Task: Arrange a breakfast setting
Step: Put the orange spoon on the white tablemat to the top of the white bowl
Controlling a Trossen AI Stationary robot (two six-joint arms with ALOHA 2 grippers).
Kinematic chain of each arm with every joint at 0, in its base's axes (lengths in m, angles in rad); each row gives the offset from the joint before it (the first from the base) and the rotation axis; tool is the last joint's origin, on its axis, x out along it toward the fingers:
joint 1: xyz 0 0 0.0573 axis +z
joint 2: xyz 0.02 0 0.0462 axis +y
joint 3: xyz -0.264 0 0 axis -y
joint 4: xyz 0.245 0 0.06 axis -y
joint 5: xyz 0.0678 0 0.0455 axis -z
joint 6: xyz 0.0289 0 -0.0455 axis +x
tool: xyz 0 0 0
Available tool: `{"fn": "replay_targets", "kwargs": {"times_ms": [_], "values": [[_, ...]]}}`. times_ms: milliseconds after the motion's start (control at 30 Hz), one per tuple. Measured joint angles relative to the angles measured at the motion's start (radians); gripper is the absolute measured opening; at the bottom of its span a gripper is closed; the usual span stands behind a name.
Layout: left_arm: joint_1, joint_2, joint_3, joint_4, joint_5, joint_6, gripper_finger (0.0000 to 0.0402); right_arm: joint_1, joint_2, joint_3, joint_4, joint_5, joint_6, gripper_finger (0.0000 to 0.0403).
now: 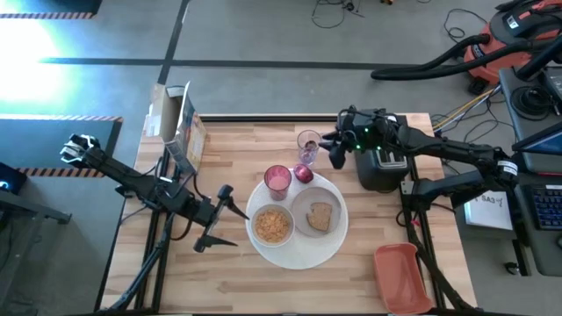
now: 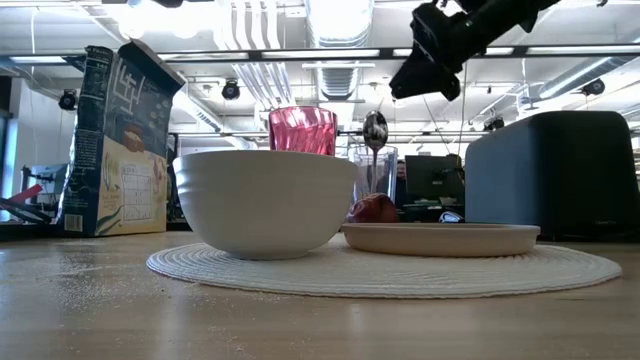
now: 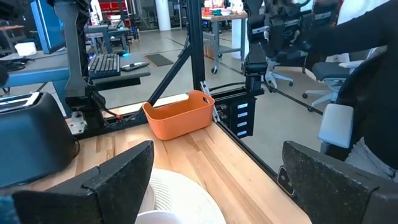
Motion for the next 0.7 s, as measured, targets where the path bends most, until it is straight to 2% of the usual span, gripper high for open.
{"fn": "replay_targets", "kwargs": {"times_ms": [300,500,700], "values": [[0.0,0.0,0.0,0.026,-0.063,0.0,0.0337,-0.007,0.041,-0.001,0.003,0.006,-0.215,0.0187],[-0.001,0.0,0.0,0.036,-0.091,0.0,0.0337,-0.029,0.146,0.012,0.003,0.008,-0.292,0.0194],[0.0,0.0,0.0,0.036,-0.114,-0.026,0.0337,-0.046,0.218,0.107,-0.043,0.01,-0.326,0.0194]]}}
